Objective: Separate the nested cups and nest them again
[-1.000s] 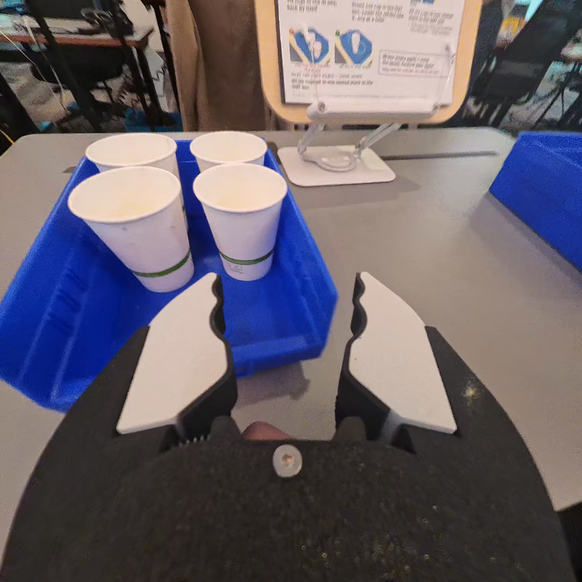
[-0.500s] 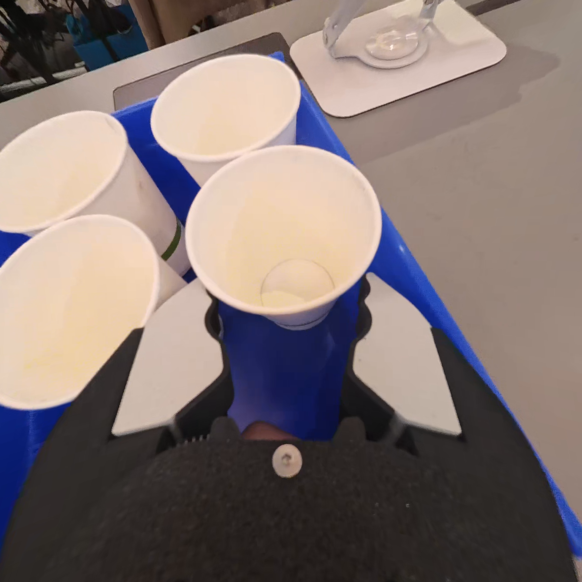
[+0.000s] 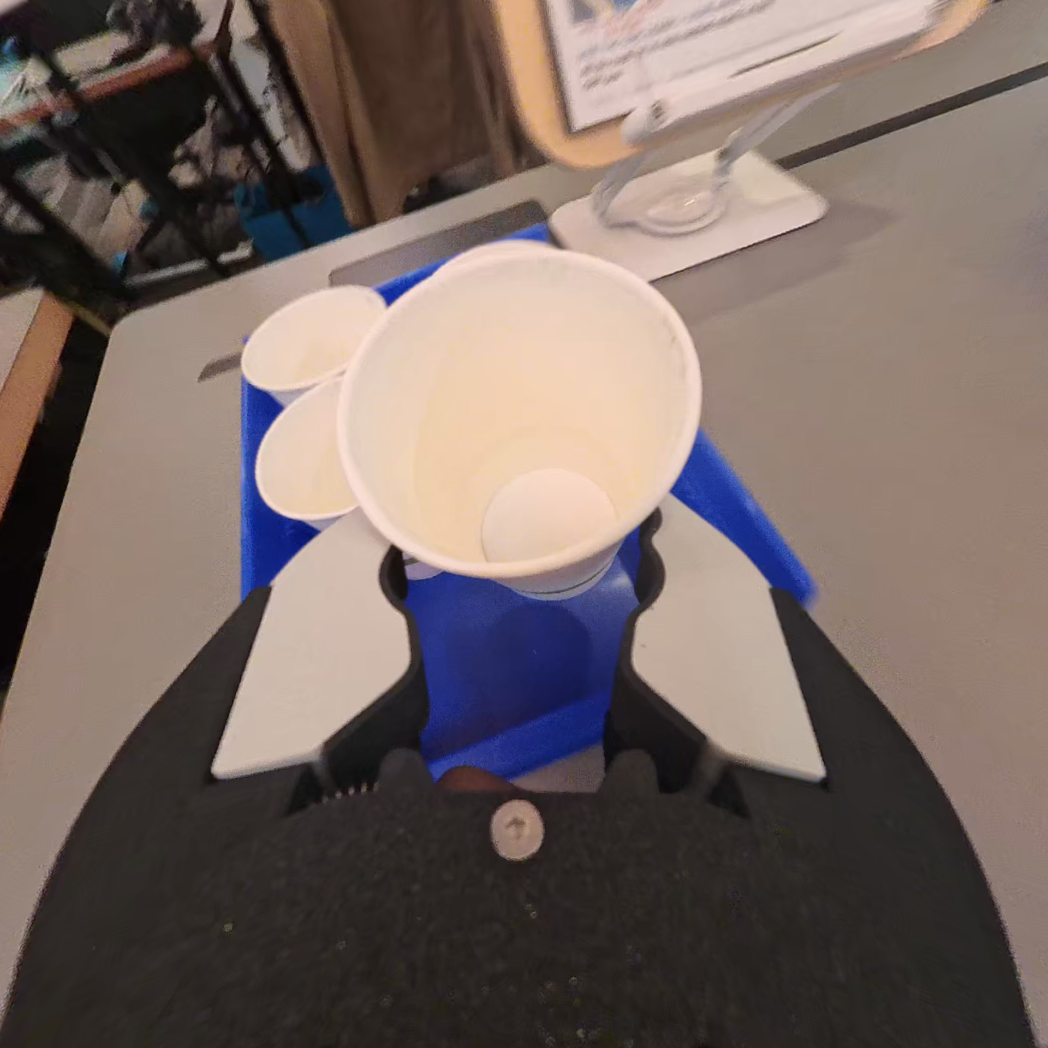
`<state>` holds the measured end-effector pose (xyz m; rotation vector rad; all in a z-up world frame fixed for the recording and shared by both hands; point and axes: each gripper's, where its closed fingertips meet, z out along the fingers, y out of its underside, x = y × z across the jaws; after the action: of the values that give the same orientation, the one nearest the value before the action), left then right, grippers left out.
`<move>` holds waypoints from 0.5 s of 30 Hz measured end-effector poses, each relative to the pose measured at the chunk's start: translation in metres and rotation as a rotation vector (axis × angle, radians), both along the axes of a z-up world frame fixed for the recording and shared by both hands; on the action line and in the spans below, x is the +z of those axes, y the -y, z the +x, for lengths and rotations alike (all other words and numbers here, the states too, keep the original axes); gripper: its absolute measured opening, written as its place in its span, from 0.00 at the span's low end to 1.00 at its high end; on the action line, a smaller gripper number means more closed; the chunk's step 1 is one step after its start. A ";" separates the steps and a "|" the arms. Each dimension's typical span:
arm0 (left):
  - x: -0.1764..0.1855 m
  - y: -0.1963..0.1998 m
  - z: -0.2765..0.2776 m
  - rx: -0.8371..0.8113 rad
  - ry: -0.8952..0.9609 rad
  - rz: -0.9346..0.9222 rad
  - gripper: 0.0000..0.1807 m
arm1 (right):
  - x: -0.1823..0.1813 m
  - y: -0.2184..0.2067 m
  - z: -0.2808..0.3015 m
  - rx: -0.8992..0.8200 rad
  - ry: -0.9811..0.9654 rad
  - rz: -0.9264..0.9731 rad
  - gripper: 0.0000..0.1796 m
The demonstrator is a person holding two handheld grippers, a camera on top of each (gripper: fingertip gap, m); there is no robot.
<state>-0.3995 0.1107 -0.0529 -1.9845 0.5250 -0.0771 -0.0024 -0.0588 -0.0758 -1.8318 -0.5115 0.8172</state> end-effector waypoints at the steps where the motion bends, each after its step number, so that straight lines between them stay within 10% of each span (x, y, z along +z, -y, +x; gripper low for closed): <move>1: 0.012 0.015 0.004 -0.058 0.009 0.018 0.44 | 0.003 -0.002 0.003 0.014 0.002 0.005 0.41; 15: 0.017 0.140 0.226 -1.031 -0.119 -0.086 0.44 | 0.062 -0.018 -0.111 0.634 0.288 0.258 0.53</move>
<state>-0.1737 -0.0288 -0.0358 -1.6099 1.5913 -0.6223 -0.1129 -0.0409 -0.0134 -1.5594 -1.3638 0.8472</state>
